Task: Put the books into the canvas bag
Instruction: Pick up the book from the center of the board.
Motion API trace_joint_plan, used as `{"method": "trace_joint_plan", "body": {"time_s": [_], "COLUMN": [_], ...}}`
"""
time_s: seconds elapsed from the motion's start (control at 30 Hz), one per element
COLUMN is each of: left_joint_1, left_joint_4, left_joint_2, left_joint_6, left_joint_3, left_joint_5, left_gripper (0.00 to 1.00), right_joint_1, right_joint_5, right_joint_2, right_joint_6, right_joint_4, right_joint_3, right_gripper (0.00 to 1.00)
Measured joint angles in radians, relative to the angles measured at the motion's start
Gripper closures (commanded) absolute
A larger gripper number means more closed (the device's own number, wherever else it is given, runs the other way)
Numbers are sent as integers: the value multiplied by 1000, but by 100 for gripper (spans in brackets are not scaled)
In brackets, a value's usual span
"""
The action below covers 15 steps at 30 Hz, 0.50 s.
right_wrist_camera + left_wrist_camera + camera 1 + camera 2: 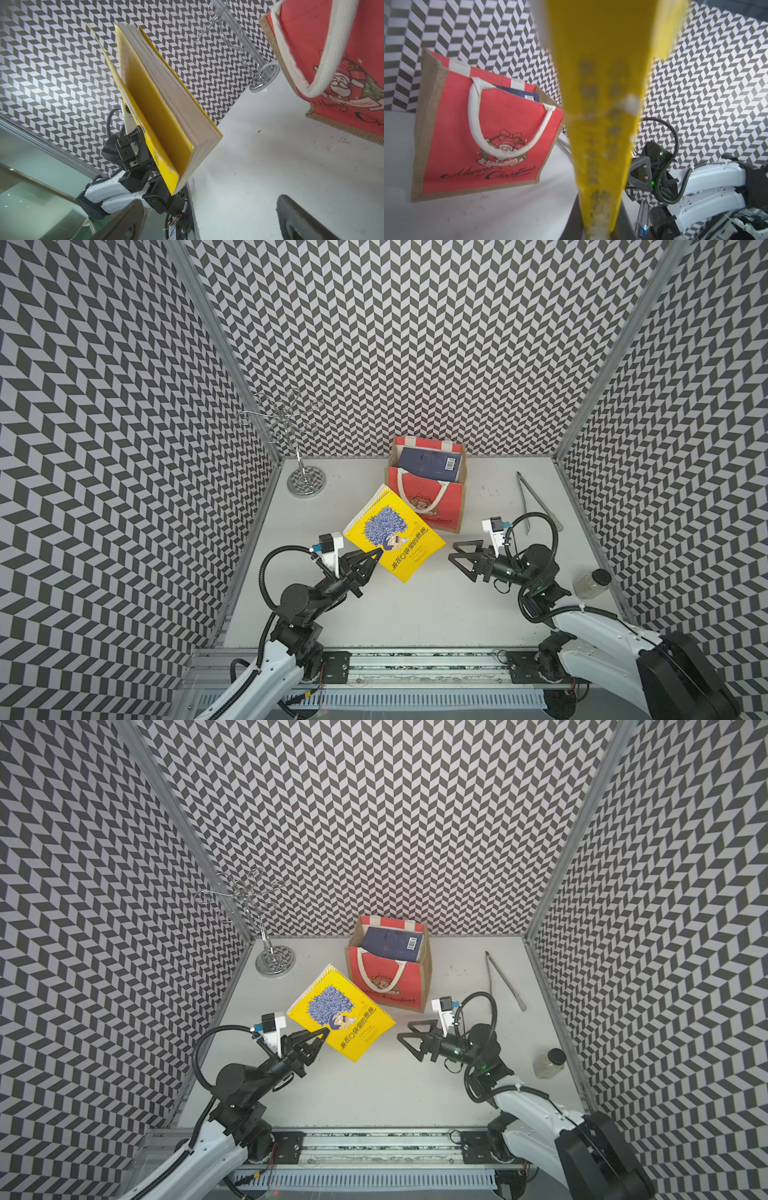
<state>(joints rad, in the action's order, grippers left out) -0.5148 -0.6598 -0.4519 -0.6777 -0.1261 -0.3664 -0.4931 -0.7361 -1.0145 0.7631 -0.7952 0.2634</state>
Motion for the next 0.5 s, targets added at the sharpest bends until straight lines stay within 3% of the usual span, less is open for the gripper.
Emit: {"method": "trace_joint_plan", "body": {"time_s": [0.27, 0.5], "left_joint_1": [-5, -36], "left_joint_4": [-246, -399], "left_joint_2": [-172, -272], "left_joint_6": [-69, -105], "left_joint_3": [6, 6], "left_joint_5": [67, 71], "left_gripper": [100, 100], "right_joint_1": [-152, -196], "right_joint_5": [61, 92], "right_joint_2": [-90, -219], "right_joint_6": [86, 98], "right_joint_4": [-117, -169], "right_joint_3": [109, 215], "right_gripper": [1, 1]}}
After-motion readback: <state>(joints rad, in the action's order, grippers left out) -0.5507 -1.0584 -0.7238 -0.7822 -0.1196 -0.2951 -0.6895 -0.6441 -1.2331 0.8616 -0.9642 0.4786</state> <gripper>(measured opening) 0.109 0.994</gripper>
